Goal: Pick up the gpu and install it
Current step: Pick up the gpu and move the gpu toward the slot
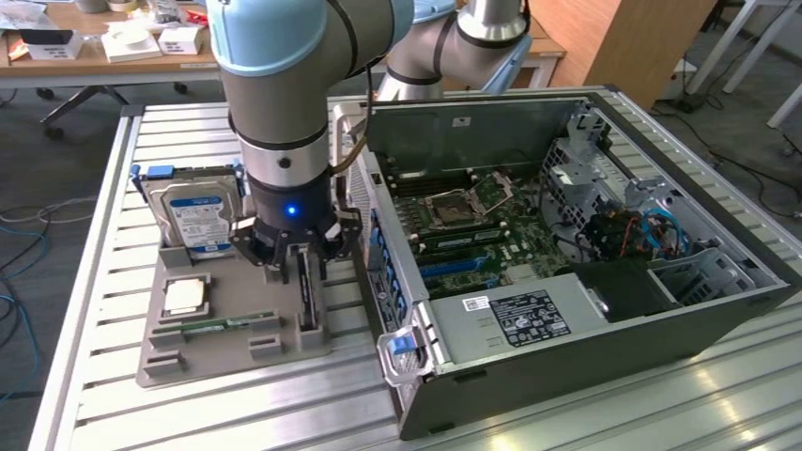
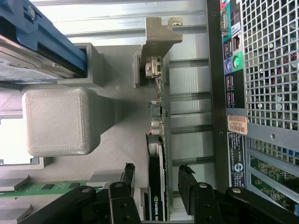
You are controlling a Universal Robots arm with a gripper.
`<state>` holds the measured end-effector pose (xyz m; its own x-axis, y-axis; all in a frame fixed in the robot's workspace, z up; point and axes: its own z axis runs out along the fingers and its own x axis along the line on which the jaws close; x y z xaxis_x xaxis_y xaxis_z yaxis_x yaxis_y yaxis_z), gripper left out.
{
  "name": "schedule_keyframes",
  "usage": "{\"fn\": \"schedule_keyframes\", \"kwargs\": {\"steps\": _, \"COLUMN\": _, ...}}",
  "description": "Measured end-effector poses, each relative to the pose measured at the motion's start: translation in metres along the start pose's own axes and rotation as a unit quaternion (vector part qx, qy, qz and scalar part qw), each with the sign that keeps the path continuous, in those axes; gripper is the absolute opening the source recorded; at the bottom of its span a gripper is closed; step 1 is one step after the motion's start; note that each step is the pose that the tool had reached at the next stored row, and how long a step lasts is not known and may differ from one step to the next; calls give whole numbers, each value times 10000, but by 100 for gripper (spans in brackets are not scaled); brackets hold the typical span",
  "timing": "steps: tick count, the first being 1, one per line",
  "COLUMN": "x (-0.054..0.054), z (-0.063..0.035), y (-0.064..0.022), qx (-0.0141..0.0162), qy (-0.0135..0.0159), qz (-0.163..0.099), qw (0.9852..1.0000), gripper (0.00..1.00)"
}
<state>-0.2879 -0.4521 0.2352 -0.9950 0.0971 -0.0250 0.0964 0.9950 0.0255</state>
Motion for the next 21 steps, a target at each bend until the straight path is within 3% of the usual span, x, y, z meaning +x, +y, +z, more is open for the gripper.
{"fn": "schedule_keyframes", "kwargs": {"steps": 5, "x": 0, "z": 0, "y": 0, "qx": 0, "qy": 0, "qz": 0, "qw": 10000, "gripper": 49}}
{"fn": "schedule_keyframes", "kwargs": {"steps": 9, "x": 0, "z": 0, "y": 0, "qx": 0, "qy": 0, "qz": 0, "qw": 10000, "gripper": 31}}
{"fn": "schedule_keyframes", "kwargs": {"steps": 11, "x": 0, "z": 0, "y": 0, "qx": 1, "qy": 0, "qz": 0, "qw": 10000, "gripper": 26}}
{"fn": "schedule_keyframes", "kwargs": {"steps": 21, "x": 0, "z": 0, "y": 0, "qx": 0, "qy": 0, "qz": -11, "qw": 10000, "gripper": 26}}
